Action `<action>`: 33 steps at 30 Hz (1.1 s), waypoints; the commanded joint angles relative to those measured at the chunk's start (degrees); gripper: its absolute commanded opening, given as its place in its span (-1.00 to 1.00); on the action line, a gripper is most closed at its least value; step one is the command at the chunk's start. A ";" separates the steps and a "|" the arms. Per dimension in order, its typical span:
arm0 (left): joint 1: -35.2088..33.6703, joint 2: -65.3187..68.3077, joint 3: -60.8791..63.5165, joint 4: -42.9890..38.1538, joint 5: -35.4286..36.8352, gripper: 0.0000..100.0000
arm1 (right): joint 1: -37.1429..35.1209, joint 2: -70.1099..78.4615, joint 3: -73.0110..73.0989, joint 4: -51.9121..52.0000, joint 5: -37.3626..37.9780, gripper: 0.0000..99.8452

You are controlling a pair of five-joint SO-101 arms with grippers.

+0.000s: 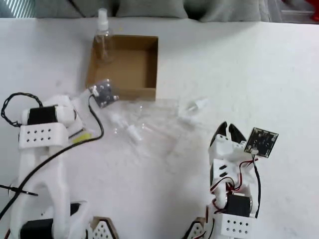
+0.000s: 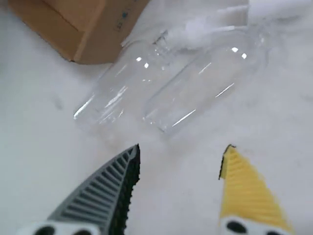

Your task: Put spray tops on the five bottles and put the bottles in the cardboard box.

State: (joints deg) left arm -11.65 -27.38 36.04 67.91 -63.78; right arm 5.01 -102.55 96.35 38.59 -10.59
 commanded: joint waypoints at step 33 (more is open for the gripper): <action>8.92 -1.63 10.37 -19.25 -23.47 -0.08 | -0.75 -0.66 0.44 0.22 0.79 -0.90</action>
State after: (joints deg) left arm -2.15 -27.56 46.68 51.65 -86.29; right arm 5.01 -102.55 96.35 38.59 -10.59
